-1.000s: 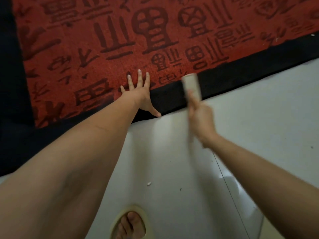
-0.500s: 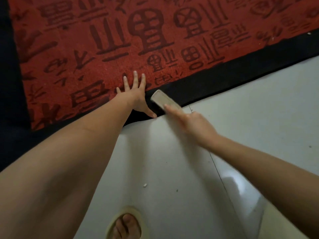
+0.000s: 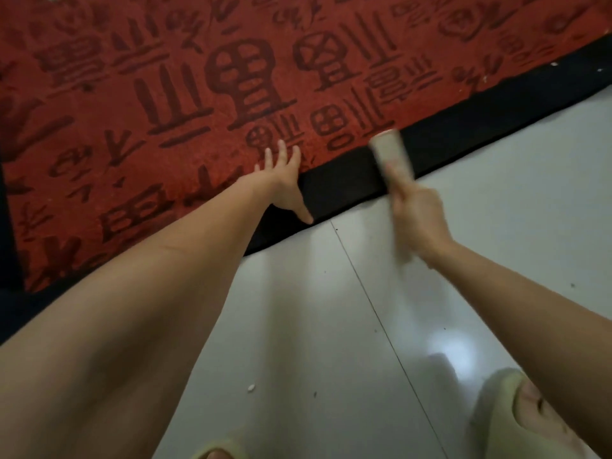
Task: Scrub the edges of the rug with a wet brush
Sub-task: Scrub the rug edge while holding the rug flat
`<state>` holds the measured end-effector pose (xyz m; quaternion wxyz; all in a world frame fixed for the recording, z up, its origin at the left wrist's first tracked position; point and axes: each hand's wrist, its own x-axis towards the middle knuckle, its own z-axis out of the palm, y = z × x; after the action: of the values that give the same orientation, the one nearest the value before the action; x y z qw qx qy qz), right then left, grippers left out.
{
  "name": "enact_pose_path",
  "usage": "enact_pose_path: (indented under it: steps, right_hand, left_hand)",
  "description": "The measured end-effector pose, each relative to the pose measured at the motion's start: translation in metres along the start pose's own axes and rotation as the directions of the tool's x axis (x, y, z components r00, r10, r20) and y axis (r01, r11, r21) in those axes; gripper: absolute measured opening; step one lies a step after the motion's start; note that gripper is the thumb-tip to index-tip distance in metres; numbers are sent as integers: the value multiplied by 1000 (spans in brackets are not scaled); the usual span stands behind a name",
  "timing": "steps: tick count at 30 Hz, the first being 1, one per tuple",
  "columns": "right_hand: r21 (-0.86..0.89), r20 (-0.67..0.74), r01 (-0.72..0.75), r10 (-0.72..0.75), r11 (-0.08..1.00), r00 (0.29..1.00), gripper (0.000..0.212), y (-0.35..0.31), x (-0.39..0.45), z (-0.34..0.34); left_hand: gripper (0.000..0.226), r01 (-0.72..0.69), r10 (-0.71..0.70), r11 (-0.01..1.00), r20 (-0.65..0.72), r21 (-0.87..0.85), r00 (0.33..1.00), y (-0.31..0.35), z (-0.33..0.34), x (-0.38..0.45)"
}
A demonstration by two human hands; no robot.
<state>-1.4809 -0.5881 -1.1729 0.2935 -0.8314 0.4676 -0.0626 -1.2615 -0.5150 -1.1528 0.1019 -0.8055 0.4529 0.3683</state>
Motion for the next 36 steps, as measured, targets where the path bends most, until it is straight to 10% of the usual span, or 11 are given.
enact_pose_path:
  steps: [4,8,10,14,16,19,21,26,30,36]
  right_hand:
    - [1,495,446,-388,895,777,49,-5,-44,-13]
    - [-32,-16,42,-42,999,999,49,25,-5,-21]
    - [-47,148,88,-80,995,986,55,16,-19,-4]
    - [81,677,609,-492,789,547,48,-7,-70,-9]
    - [136,410,526,-531,840,741,48,-4,-60,-13]
    - [220,-74,86,-71,972,995,46,-6,-14,-17]
    - [253,-43,-61,74,965,996,43,-17,-3,3]
    - [-89,131,200,-187,976,974,59,2,-3,10]
    - [-10,-120,-182,179,983,976,50,34,13,-20]
    - [-272,327,283,-188,920,926,74,21,-11,-13]
  left_hand:
    - [136,-43,41,999,57,24,998,-10,2,2]
    - [124,-64,65,998,115,-15,991,-13,-12,1]
    - [118,-64,65,998,103,-14,993,-11,-11,3]
    - [93,-71,75,994,44,-79,996,-14,-4,5]
    - [84,-82,80,984,-23,-157,997,-13,0,7]
    - [96,-64,32,970,-136,-236,990,-5,10,8]
    - [120,-126,98,983,-205,-130,974,4,19,8]
    - [134,-218,189,972,-248,-92,950,22,28,14]
    - [138,-130,121,990,-162,-50,979,32,22,17]
    - [146,-47,48,999,-70,12,996,42,9,12]
